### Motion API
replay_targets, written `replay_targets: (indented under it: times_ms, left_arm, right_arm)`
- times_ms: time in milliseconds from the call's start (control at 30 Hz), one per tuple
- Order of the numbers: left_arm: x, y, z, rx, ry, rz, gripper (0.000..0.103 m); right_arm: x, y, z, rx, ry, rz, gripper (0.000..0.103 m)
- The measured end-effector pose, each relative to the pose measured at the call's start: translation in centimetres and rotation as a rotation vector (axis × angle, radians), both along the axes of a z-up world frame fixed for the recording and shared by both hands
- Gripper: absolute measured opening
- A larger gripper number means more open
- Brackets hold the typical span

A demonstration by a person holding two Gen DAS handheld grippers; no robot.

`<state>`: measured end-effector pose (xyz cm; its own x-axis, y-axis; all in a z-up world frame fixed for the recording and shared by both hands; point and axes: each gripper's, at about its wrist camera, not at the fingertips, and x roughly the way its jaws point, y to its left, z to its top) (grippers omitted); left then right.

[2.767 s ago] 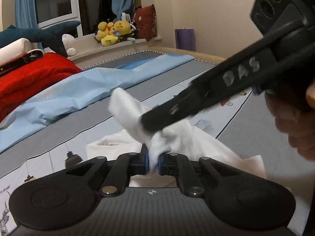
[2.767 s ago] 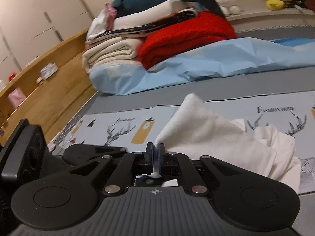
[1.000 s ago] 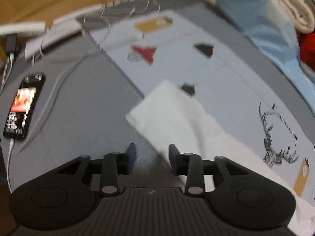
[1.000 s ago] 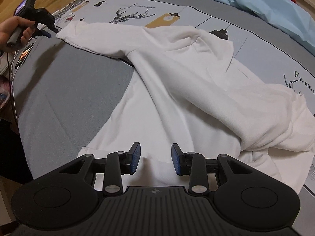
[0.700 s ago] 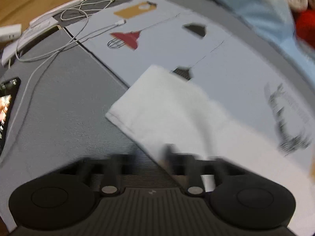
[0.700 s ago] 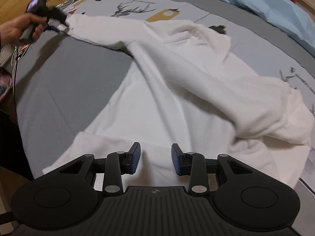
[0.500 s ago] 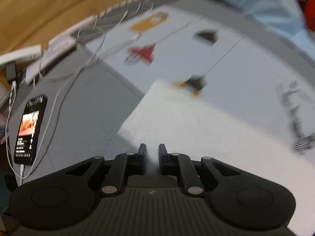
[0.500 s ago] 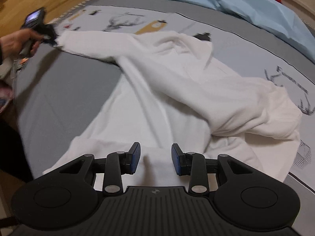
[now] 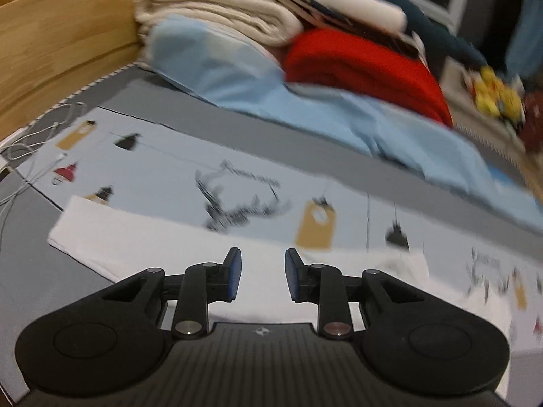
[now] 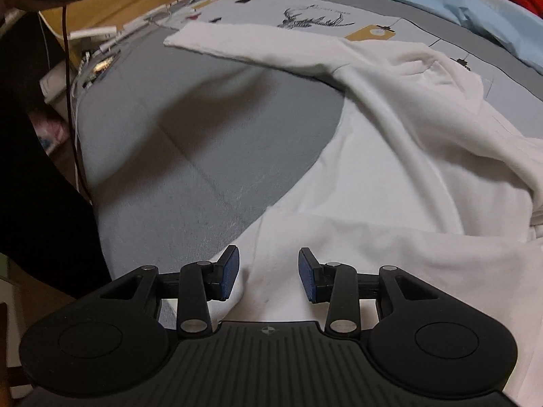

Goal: Fold small clothes

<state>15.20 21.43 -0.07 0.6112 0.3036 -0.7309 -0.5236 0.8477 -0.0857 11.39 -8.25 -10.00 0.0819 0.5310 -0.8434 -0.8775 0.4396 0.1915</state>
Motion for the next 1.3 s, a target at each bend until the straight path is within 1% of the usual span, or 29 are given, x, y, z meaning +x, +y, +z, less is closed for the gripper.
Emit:
replay_targets:
  times_ms: [33,67,100,167,233,300,367,433,467,533,567,600,700,767,833,900,933,967,1000,1067,1167,1200,1233,1300]
  left_arm:
    - [0.6,-0.7,-0.7,0.012,0.014,-0.011,0.031]
    - [1.1,-1.3,-1.1,0.026,0.020,-0.017,0.031]
    - [1.7,-1.6,-1.5,0.039,0.028,-0.019,0.031]
    - [2.6,-2.0,-2.2,0.047,0.040,-0.020,0.031]
    - [3.3,-2.1,-2.6,0.039,0.042,-0.027,0.031]
    - [4.0,-2.3,-2.9,0.041,0.049,-0.042,0.031]
    - [4.8,-2.5,-3.1,0.048,0.047,-0.061,0.031]
    - [5.7,-2.9,-3.3,0.059,0.046,-0.081,0.031]
    - [6.0,-3.1,-3.3,0.066,0.044,-0.091,0.031]
    - [6.6,-3.4,-3.5,0.074,0.045,-0.103,0.031]
    - [6.8,-3.4,-3.5,0.074,0.047,-0.106,0.031]
    - [7.0,-3.4,-3.6,0.073,0.046,-0.109,0.031]
    - [7.4,-3.4,-3.7,0.075,0.049,-0.121,0.031]
    - [7.6,-3.4,-3.8,0.076,0.048,-0.126,0.031]
    - [7.8,-3.5,-3.7,0.075,0.046,-0.134,0.031]
    - [7.9,-3.7,-3.8,0.075,0.048,-0.144,0.031]
    - [8.0,-3.8,-3.8,0.071,0.049,-0.154,0.031]
    - [8.1,-4.0,-3.9,0.066,0.051,-0.167,0.031]
    - [8.2,-4.2,-4.0,0.064,0.053,-0.179,0.031]
    - [8.2,-4.7,-4.1,0.063,0.056,-0.200,0.031]
    - [8.1,-5.0,-4.3,0.056,0.059,-0.217,0.031]
    - [8.1,-5.1,-4.3,0.057,0.059,-0.220,0.031]
    - [8.1,-5.2,-4.3,0.060,0.060,-0.223,0.031]
    - [8.1,-5.5,-4.5,0.068,0.065,-0.230,0.031]
  right_arm:
    - [-0.3,0.1,-0.2,-0.017,-0.013,-0.002,0.029]
    - [-0.3,0.0,-0.4,-0.041,-0.024,-0.007,0.001]
    - [-0.2,0.0,-0.4,-0.046,-0.018,-0.017,0.001]
    - [0.9,-1.4,0.7,-0.002,-0.015,-0.070,0.001]
    - [2.8,-4.0,3.4,0.076,-0.034,-0.153,0.001]
    - [5.5,-8.0,6.6,0.176,-0.041,-0.263,0.001]
    - [8.4,-13.3,9.7,0.260,-0.055,-0.406,0.001]
    - [11.0,-19.1,12.2,0.312,-0.075,-0.540,0.001]
    - [12.1,-22.1,13.4,0.314,-0.107,-0.589,0.001]
    - [14.0,-27.0,15.4,0.270,-0.206,-0.641,0.001]
    - [15.3,-29.3,16.2,0.223,-0.248,-0.666,0.001]
    - [16.8,-31.9,17.2,0.176,-0.275,-0.707,0.001]
    - [20.3,-38.7,19.9,0.088,-0.318,-0.827,0.001]
    - [22.5,-43.1,21.5,0.010,-0.355,-0.939,0.000]
    - [24.6,-47.1,22.2,-0.051,-0.373,-1.104,0.000]
    - [26.0,-50.2,21.5,-0.149,-0.420,-1.284,0.000]
    - [26.5,-51.3,21.0,-0.175,-0.452,-1.382,0.001]
    - [26.7,-52.4,20.2,-0.159,-0.465,-1.469,0.004]
    - [26.7,-53.1,19.1,-0.126,-0.452,-1.531,0.004]
    - [25.5,-53.0,16.7,-0.094,-0.431,-1.626,0.004]
    - [23.1,-51.5,12.7,-0.004,-0.388,-1.675,0.005]
    - [22.8,-50.5,11.3,0.013,-0.367,-1.693,0.005]
    - [22.2,-50.5,9.5,0.034,-0.320,-1.719,0.007]
    - [21.2,-50.2,5.8,0.141,-0.164,-1.761,0.015]
